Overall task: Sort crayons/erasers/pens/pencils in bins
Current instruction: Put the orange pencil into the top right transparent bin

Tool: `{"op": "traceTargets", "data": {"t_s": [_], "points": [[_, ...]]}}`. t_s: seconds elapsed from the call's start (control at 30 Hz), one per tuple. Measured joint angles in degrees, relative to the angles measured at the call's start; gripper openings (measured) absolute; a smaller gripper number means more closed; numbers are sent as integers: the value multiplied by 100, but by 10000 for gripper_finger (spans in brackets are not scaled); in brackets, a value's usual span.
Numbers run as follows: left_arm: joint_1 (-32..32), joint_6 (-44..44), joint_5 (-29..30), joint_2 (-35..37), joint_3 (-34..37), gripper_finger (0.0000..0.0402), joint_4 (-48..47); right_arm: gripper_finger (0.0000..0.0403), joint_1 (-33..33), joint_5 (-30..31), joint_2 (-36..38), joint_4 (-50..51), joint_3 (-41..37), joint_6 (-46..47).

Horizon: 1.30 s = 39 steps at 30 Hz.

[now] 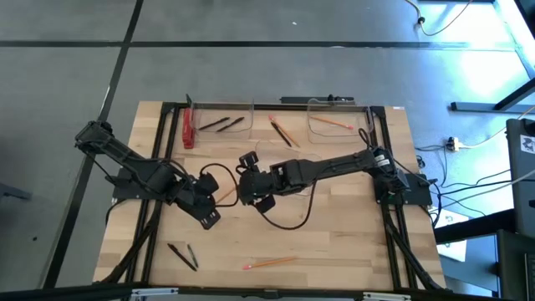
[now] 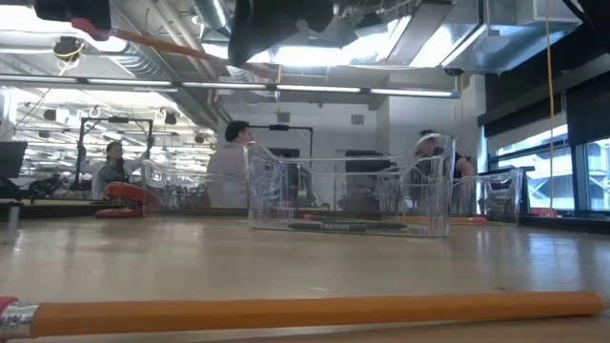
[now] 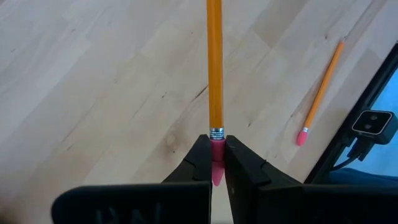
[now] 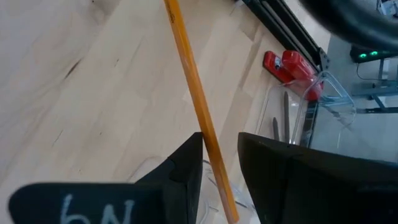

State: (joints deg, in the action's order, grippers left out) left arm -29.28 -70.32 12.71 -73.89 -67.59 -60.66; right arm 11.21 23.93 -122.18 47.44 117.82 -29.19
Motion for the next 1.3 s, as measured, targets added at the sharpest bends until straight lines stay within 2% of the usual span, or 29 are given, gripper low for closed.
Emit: {"op": "traceTargets", "data": {"t_s": [0.17, 0.43, 0.7, 0.9, 1.3], "points": [[0, -4, 0, 0, 0, 9, 0, 104, -66, -181, -122, 1, 0, -2], [-2, -7, 2, 0, 0, 9, 4, 101, -93, -59, -182, -37, 0, -2], [0, -4, -1, 4, 0, 9, -47, 31, -85, -251, -189, 90, -2, -101], [0, -4, -13, 7, 0, 11, -44, 26, -86, -326, -195, 125, -9, -84], [1, 43, 39, 4, 0, 78, 1, 27, -84, -317, -195, 31, -9, 21]]}}
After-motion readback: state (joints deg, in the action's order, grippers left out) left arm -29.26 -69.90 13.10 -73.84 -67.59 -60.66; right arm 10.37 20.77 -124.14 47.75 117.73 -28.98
